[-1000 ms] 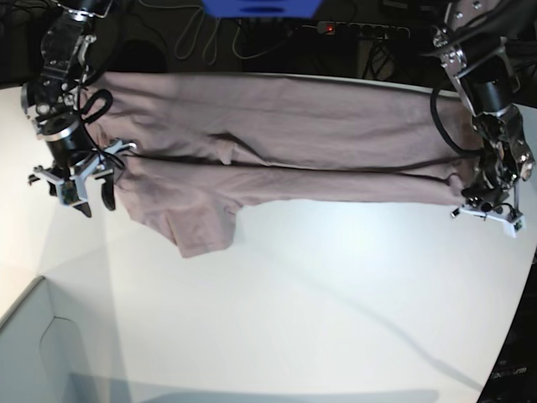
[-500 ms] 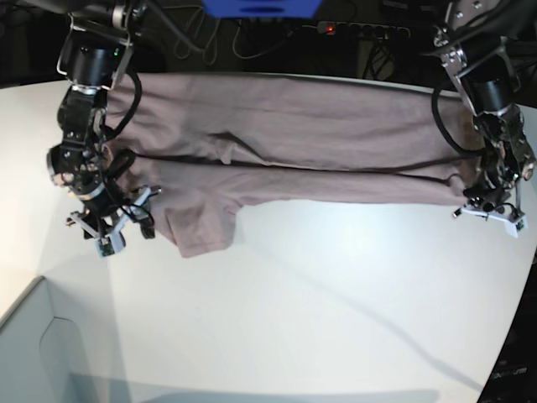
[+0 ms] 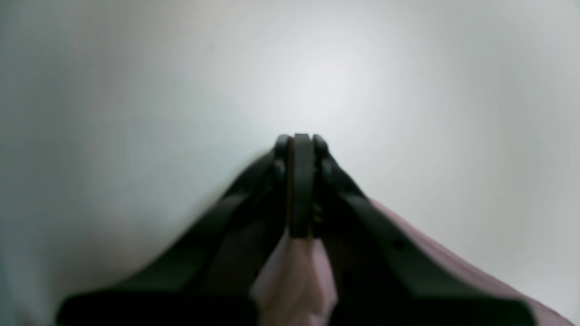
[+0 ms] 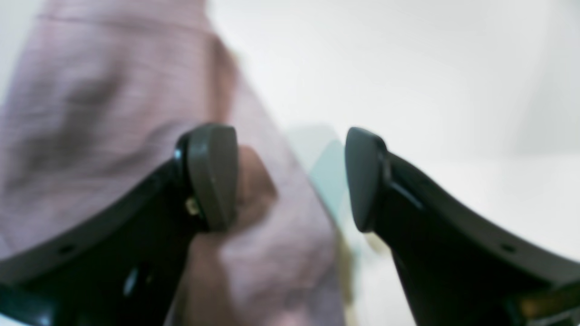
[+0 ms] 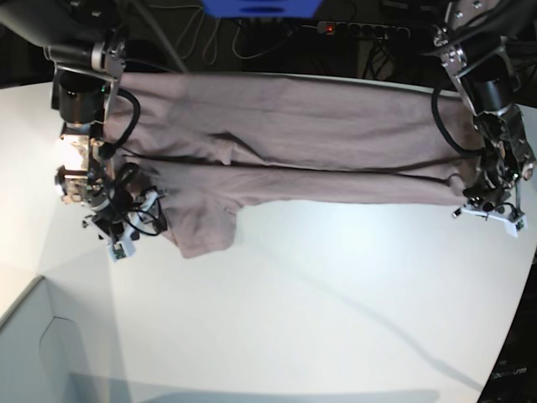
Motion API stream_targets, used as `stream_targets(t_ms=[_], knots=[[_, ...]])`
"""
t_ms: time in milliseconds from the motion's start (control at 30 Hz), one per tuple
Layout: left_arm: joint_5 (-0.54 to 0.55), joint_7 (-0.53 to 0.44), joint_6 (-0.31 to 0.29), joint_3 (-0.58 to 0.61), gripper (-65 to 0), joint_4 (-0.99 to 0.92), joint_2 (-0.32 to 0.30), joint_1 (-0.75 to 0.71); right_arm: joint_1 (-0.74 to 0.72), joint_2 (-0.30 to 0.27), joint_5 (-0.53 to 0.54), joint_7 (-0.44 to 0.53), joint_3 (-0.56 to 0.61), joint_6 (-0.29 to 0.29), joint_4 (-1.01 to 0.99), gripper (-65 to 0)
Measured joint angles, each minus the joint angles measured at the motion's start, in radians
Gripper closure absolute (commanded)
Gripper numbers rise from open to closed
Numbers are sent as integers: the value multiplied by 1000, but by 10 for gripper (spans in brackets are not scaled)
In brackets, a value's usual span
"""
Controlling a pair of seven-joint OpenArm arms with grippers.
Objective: Layout the t-shirt on the table in an organized manner, then fold the t-shirt properly
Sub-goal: 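Open the right gripper and regrasp the folded shirt's end nearby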
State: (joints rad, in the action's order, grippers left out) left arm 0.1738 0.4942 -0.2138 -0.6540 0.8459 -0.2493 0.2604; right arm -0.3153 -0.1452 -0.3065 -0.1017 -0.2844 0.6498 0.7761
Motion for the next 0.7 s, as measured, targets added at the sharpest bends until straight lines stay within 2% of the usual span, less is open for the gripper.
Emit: stream_targets(t_ms=[100, 200, 500, 600, 700], knots=[[-2, -1, 0, 0, 0, 0, 0, 0, 0, -5, 0, -2, 0, 0, 0, -207], [-2, 0, 0, 1, 0, 0, 0, 0, -10, -3, -1, -16, 0, 0, -1, -5], [3, 0, 0, 1, 0, 0, -9, 1, -31, -1, -11, -46, 0, 23, 6, 0], [2, 5, 0, 1, 0, 22, -14, 0, -25, -1, -11, -58, -1, 26, 94, 0], [5, 16, -2, 1, 0, 79, -12, 0, -27, 3, -8, -113, 0, 27, 189, 0]])
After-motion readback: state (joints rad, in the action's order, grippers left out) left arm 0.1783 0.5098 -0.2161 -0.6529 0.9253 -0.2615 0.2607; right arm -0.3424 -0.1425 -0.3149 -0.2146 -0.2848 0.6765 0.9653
